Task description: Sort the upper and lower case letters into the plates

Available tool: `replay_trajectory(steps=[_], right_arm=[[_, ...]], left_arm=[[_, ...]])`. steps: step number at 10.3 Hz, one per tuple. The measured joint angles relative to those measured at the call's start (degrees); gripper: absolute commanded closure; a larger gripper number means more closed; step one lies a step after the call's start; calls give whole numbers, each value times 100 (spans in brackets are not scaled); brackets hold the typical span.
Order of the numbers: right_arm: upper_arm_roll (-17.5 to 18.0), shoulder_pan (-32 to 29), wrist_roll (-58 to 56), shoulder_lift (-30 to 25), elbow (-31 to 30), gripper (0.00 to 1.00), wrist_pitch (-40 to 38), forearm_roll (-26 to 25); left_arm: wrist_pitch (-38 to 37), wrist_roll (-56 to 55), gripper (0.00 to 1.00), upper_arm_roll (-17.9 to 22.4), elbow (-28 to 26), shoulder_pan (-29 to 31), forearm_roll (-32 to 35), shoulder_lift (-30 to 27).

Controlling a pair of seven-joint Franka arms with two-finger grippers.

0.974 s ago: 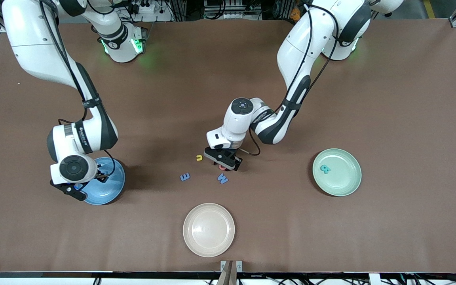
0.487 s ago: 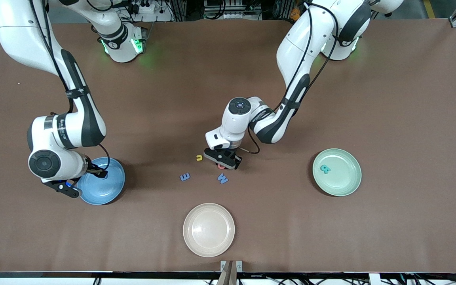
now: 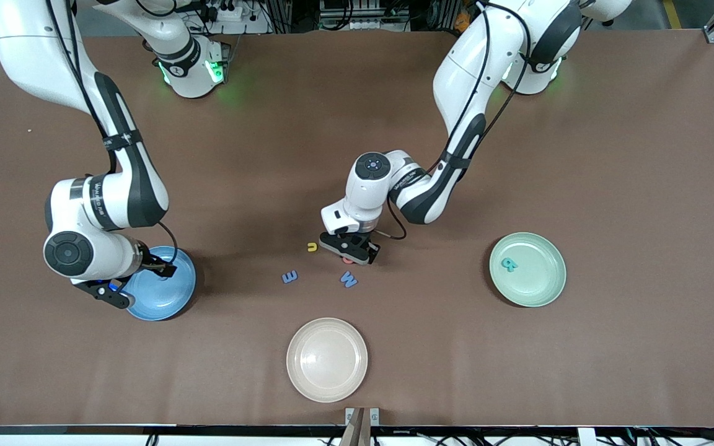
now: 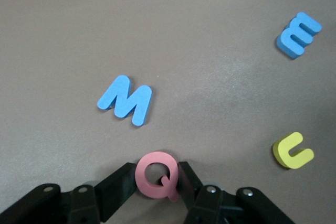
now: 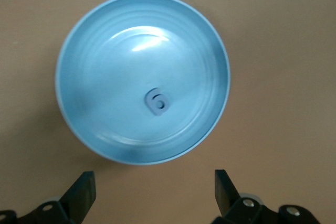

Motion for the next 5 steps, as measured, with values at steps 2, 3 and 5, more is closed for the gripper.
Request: replay_trajectory(steps=[2,3,5], right_arm=[[247,21,29,-19,56,0,13,90],[323,38,43,-19,61,0,56,303],[350,45,117,-18,64,0,130,581]], left_arm=[[-54,-18,65,1,-1,2,0,-16],[-100,-29,65,1,-1,7,0,-30],[-386,-32,65,11,0,20,0,-122]])
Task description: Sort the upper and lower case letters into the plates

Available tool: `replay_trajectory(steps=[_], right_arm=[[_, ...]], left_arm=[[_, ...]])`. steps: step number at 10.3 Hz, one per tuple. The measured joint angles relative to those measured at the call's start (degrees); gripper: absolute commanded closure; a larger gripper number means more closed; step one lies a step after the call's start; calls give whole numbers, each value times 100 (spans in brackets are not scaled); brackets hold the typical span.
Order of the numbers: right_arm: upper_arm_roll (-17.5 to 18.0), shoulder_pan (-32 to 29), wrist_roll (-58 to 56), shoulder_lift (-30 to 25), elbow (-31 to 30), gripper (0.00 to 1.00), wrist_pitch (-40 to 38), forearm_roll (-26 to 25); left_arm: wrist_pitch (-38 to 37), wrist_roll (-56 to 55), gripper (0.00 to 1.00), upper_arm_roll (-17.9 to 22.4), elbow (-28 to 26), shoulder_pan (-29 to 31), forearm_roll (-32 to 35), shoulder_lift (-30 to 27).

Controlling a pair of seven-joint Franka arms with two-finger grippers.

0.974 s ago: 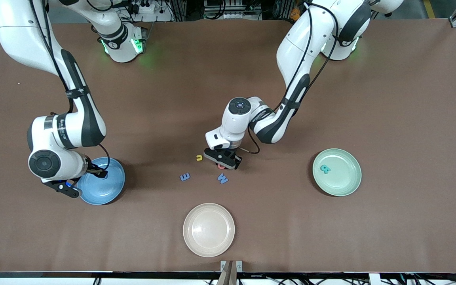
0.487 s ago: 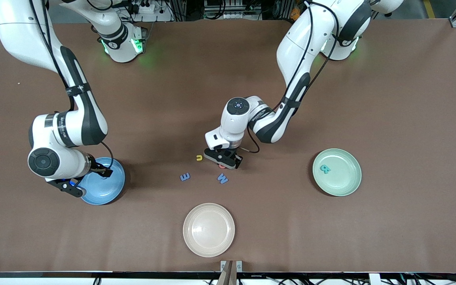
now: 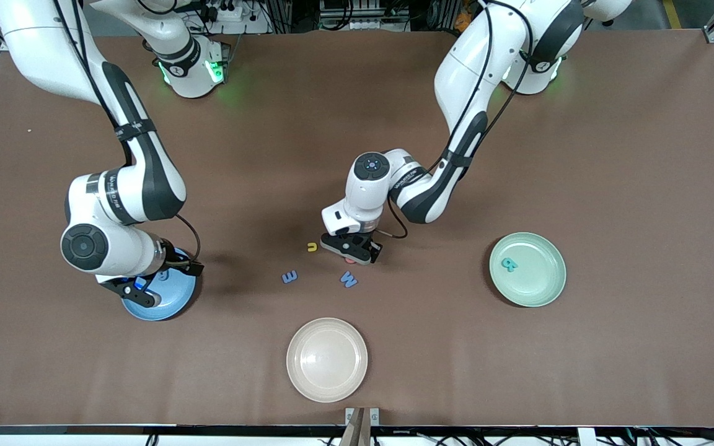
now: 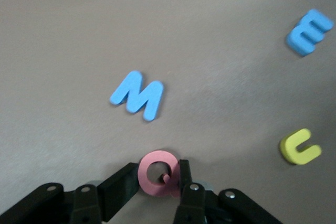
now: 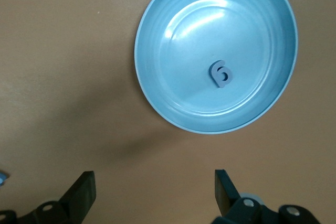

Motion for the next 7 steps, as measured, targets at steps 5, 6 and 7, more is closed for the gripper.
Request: replay_trajectory(steps=[5,6,7], right_arm=[[47,567,274,40,-10,0,394,177],[48,763,321,50,-14,0,494,216],[48,878,341,69,-29,0,571,327]], left_arm=[[-356,-5,65,9,3,154,-18,-143],[-504,-16,65,3,10,180,-76,-186],[-707,-16,65,-2,16,236,-168,-273]])
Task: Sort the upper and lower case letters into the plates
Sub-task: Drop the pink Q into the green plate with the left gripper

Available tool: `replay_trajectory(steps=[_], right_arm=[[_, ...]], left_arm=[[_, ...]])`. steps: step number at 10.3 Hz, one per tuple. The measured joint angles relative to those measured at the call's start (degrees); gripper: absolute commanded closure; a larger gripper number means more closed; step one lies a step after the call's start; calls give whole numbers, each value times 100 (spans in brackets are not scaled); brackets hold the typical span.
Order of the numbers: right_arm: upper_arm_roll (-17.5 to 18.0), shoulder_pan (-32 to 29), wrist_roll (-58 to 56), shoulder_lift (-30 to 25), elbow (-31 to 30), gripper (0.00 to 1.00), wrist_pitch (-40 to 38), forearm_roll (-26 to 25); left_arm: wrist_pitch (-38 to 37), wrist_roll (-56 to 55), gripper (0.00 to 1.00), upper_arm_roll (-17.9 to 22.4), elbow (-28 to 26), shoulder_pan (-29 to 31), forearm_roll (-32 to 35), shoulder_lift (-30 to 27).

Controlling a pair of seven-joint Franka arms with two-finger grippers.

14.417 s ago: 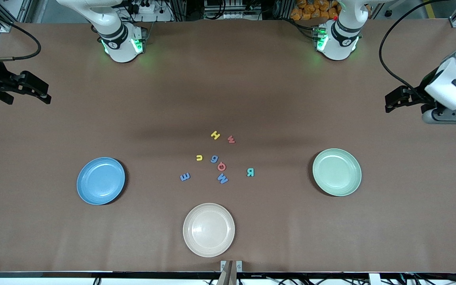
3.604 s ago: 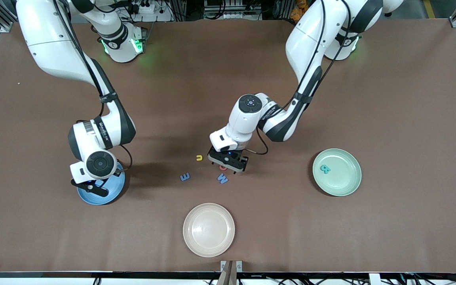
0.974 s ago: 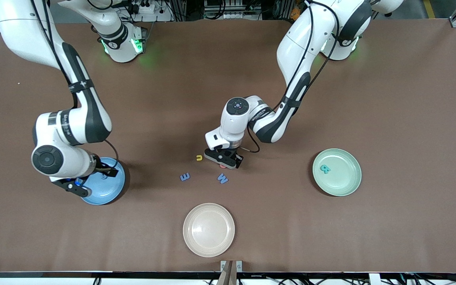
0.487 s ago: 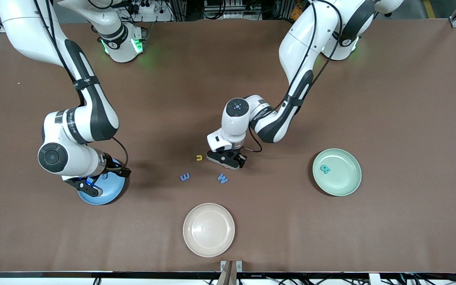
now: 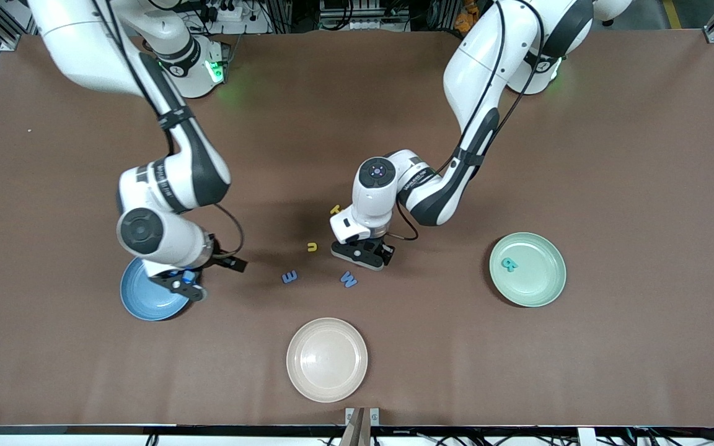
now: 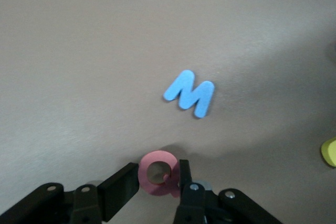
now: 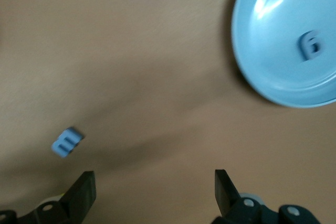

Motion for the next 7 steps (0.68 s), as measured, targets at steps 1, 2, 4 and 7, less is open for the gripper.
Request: replay_trajectory(steps=[1,2,4,7], right_arm=[[2,48,0,27,-31,0,110,79],[5,81,0,76,-59,0,234,105],[36,235,-16,229,-71,0,527,145],[157,744,-46,635,-89,0,1280,134]], left_arm=[[-211,41,64,2,4,79,-126,-109],[-434,278,65,-8,6,227,-342,-234],[-873,1153,64,-133,6,769,-680,-407],[-1852,2849,64,-689,17,2206,-752,-577]])
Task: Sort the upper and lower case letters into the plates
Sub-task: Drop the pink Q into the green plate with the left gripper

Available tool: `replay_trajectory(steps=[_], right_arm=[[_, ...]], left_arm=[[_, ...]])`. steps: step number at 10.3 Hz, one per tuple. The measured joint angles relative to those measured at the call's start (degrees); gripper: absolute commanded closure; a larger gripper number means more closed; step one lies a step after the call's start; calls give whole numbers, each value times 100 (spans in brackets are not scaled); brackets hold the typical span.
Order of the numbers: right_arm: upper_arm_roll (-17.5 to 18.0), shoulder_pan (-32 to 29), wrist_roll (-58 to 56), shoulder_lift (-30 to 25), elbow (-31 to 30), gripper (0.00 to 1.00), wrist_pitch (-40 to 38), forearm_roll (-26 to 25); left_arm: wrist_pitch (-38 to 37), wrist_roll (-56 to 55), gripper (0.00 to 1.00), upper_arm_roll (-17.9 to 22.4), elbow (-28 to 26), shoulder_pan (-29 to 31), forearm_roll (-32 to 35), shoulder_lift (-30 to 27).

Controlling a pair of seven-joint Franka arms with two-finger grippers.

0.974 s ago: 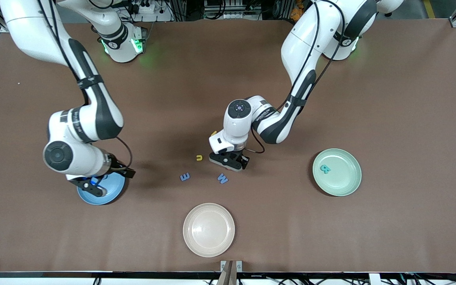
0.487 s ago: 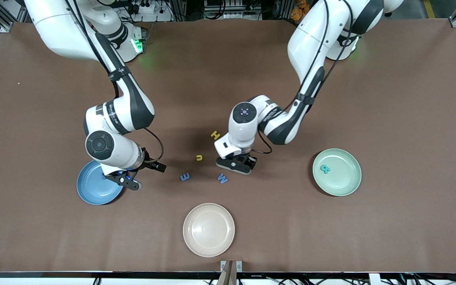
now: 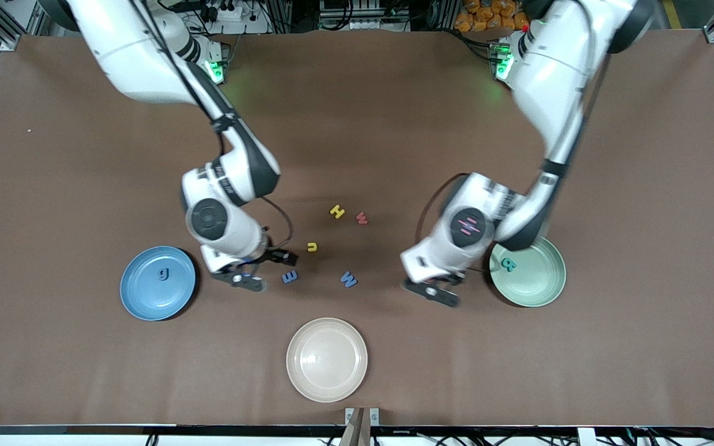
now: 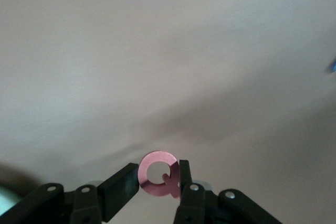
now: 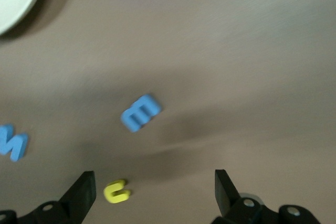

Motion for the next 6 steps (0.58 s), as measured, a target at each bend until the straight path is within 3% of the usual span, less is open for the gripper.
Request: replay_trajectory(steps=[4,6], right_arm=[[17,560,-19,315,-1,0,217,-308],[13,574,-147,384,-4,0,276,-391]], left_arm=[[-1253,2520,65,-145,-9,1409,0,-223],[-1542,3217,64,-146,-151,1933,0,-228]])
